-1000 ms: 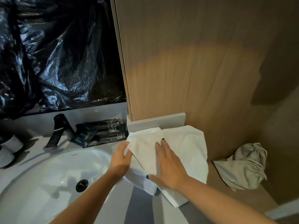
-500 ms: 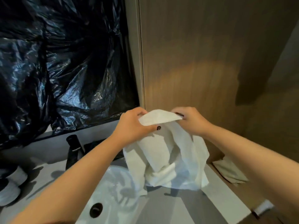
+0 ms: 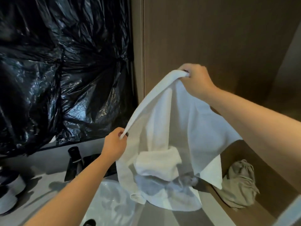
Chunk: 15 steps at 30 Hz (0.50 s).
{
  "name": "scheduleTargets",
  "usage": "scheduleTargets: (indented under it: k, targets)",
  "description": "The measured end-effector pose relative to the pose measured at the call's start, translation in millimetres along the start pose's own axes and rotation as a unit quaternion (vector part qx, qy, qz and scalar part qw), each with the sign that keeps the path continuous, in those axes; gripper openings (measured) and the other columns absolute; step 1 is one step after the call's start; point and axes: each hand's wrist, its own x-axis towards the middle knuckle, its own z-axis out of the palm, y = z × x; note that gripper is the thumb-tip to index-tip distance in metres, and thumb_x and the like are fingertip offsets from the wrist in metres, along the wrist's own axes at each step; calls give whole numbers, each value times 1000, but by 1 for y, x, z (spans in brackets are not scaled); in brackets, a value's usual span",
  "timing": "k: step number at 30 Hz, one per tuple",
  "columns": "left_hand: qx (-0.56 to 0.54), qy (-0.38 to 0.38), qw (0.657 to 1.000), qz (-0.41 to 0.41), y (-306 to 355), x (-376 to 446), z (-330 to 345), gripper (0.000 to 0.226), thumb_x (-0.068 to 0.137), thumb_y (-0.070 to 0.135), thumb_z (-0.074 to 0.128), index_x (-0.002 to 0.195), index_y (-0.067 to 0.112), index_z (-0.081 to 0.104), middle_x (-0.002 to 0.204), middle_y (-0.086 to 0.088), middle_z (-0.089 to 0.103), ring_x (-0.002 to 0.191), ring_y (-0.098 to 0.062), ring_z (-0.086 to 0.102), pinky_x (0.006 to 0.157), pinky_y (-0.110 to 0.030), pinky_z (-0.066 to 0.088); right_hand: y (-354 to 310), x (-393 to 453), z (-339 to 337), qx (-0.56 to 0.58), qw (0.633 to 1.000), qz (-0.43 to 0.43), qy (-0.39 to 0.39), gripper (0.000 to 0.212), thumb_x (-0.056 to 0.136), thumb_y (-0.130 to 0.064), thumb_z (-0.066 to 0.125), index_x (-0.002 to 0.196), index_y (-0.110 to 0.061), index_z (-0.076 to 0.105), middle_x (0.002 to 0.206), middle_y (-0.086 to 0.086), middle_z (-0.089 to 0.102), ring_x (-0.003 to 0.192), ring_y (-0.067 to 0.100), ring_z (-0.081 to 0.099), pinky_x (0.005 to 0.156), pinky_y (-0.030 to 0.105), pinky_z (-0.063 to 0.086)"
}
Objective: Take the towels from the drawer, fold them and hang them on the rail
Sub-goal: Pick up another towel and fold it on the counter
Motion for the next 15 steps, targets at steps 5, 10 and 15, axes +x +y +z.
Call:
scheduleTargets:
  k: [5, 10, 15]
  targets:
    - [-75, 45, 995, -37, 5, 3, 0, 33, 102, 21, 46, 71, 27, 50, 62, 0, 48, 53, -18, 41, 49, -29, 32, 7, 30, -38, -1, 997, 30, 75, 13, 93, -10, 57, 92, -20, 66, 77, -7, 58, 65, 1, 51, 47, 8, 32]
    - [-137, 96, 984, 56, 71, 6, -20, 26, 103, 32, 47, 81, 35, 60, 79, 6, 63, 70, -12, 58, 58, -29, 44, 8, 29, -45, -50, 994, -20, -93, 16, 82, -36, 75, 90, -27, 65, 91, -8, 64, 87, 13, 60, 62, 22, 42]
    - [-153, 99, 966, 183, 144, 8, -38, 31, 99, 34, 54, 82, 10, 65, 71, -3, 61, 60, -1, 49, 56, -14, 41, 1, 6, -31, -99, 966, -70, -229, 64, 67, -65, 77, 116, -29, 60, 111, -12, 55, 99, 14, 53, 77, 30, 47]
